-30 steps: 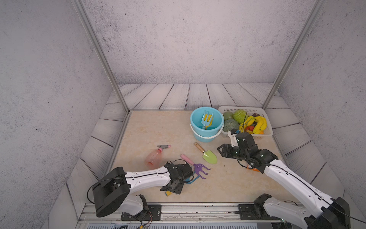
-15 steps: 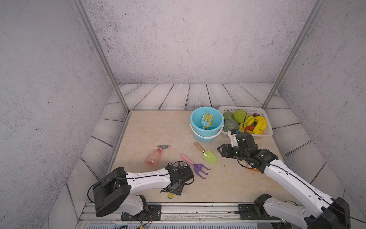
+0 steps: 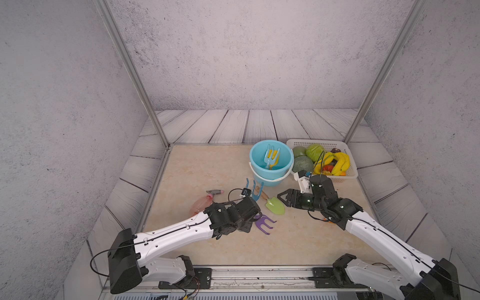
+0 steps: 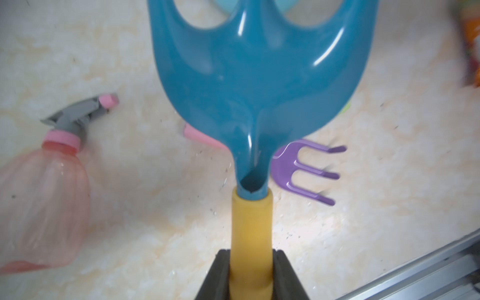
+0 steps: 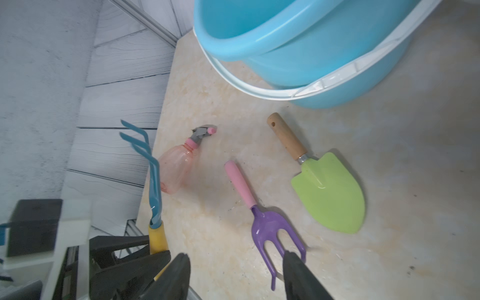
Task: Organize the gardening tools
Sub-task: Pick up the gardening tool from the center of the board.
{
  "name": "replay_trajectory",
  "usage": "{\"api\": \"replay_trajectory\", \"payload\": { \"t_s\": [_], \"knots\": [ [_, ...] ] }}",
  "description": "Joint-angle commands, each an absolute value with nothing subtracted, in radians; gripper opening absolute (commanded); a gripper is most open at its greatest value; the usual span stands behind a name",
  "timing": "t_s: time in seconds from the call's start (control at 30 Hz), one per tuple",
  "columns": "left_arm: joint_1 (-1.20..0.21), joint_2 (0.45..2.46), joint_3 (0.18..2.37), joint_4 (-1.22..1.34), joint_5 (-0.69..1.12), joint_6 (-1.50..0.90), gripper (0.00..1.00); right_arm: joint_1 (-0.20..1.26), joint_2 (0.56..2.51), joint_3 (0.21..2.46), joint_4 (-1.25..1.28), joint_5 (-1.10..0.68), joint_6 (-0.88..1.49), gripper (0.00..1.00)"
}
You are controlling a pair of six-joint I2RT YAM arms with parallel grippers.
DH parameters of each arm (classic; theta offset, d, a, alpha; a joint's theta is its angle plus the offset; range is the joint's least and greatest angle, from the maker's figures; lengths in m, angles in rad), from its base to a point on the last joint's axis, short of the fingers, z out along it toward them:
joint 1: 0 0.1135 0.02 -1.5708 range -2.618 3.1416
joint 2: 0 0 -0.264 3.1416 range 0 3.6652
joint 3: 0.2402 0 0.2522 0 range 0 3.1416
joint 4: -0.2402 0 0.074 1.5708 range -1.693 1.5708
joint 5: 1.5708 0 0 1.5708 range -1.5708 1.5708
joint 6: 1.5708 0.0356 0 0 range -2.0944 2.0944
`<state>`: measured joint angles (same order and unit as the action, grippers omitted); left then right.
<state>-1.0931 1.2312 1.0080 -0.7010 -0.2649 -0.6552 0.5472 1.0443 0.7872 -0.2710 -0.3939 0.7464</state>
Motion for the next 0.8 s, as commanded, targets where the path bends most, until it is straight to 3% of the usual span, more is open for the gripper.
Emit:
{"api": "replay_trajectory", "payload": {
  "t_s": [0.0,0.5,0.6,0.77],
  "knots": [
    [-1.086,1.210,1.047,-0.607,-0.287,-0.574,0.00,0.558,1.040,0.778,-0.107,-0.515,0.826,0.63],
    [-1.089,1.229,1.148,-0.492,-0.168,-0.493,0.00,0.653,1.144,0.881,0.073,-0.572,0.851,0.61],
    [-1.089,1.227,1.153,-0.485,-0.155,-0.483,0.00,0.658,1.166,0.893,0.092,-0.569,0.861,0.56],
    [-1.088,1.214,1.148,-0.481,-0.159,-0.473,0.00,0.659,1.194,0.899,0.114,-0.564,0.880,0.36]
  ]
}}
